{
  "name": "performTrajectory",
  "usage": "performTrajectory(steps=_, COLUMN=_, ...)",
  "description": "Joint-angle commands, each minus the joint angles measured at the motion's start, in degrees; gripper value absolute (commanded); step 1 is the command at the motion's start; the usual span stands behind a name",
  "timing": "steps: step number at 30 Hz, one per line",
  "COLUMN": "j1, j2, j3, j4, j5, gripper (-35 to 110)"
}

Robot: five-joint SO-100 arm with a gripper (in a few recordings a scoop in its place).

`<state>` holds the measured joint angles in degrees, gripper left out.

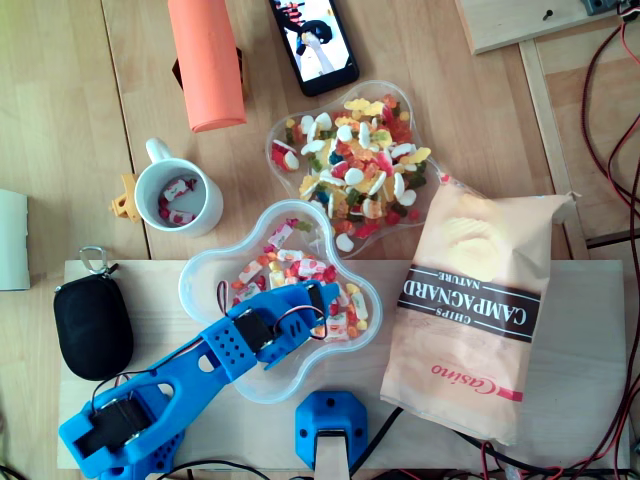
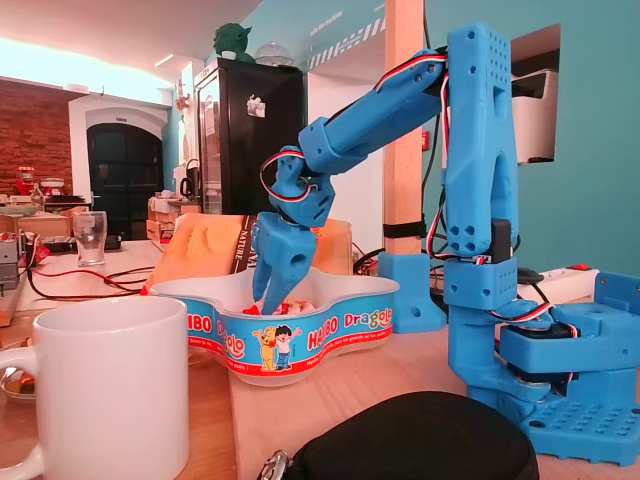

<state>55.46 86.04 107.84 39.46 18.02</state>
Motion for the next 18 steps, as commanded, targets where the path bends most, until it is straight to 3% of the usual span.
performTrajectory(steps=1, j1=0.62, j2=0.88, j3=-2.81, j4=0.26, j5=-1.05, gripper=17)
performTrajectory(steps=18, j1=0.62, j2=0.62, j3=-2.20, j4=0.26, j5=-2.46, gripper=16)
